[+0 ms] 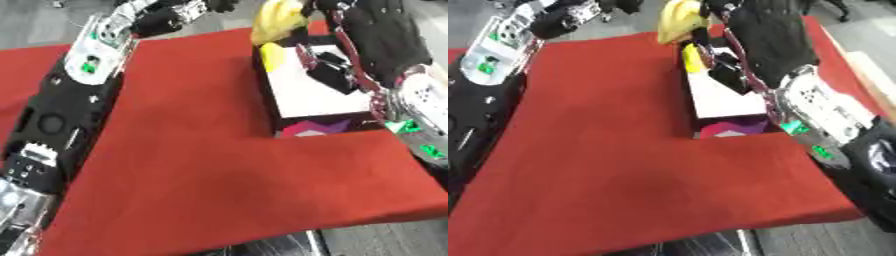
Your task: Pick up the objects with one hand, pass them to the other hand, and then place them into the box on the other side of the table.
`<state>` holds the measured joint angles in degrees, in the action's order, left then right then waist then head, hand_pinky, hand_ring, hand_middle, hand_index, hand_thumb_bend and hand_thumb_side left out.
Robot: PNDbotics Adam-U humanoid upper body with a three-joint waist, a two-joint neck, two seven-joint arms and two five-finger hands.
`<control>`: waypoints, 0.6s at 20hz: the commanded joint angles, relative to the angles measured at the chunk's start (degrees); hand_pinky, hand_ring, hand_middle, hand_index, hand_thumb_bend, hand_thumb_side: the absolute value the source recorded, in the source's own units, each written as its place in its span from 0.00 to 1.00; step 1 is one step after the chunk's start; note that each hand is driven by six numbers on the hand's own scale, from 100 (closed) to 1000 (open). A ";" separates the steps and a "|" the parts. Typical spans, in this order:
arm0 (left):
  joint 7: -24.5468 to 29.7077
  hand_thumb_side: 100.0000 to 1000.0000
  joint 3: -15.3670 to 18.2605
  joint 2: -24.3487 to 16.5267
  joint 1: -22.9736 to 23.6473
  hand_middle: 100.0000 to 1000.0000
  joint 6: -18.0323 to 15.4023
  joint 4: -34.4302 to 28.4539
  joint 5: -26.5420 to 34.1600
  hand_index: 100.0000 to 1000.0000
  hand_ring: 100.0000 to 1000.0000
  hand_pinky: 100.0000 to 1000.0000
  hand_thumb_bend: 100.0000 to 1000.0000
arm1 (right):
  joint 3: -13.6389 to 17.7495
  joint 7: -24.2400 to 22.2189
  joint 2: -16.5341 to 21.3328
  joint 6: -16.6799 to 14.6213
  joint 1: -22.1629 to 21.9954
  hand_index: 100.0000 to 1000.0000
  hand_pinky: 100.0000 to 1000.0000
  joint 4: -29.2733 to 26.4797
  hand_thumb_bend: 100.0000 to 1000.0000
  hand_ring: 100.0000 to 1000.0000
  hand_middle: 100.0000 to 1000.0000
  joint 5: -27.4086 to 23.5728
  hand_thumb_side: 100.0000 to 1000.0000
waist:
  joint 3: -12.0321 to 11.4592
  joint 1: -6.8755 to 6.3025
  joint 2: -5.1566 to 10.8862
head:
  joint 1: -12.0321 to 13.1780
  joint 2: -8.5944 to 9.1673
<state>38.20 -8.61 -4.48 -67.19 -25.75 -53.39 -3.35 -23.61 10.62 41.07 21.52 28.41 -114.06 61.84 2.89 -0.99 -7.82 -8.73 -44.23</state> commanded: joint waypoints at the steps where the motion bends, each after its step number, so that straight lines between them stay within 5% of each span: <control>1: 13.05 0.73 2.15 0.62 -1.96 0.73 -15.50 0.35 -1.69 0.75 0.76 0.81 0.00 | 1.16 -0.65 3.26 5.57 -0.57 0.09 0.39 -0.53 0.00 0.48 0.16 -0.19 0.25 | 0.16 0.09 0.80 | -1.25 0.11; 10: 9.80 0.56 3.26 0.01 -0.47 0.70 -12.63 -7.06 3.53 0.74 0.74 0.79 0.00 | 1.82 -10.19 8.56 27.48 -4.60 0.12 0.27 -0.53 0.00 0.81 0.20 -4.19 0.17 | -2.25 -0.60 0.01 | -5.53 0.11; 12: 9.46 0.55 3.24 -1.15 0.69 0.69 -10.89 -10.76 6.72 0.74 0.73 0.79 0.00 | 2.94 -11.91 9.25 29.74 -5.03 0.14 0.27 -0.53 0.00 0.83 0.20 -5.36 0.17 | -3.30 -0.84 -0.28 | -6.70 0.11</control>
<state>37.14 -5.85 -3.99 -65.47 -26.80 -61.36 1.60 -21.96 -0.34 48.00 49.28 22.90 -114.04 57.28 -0.77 -2.15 -8.91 -14.77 -44.24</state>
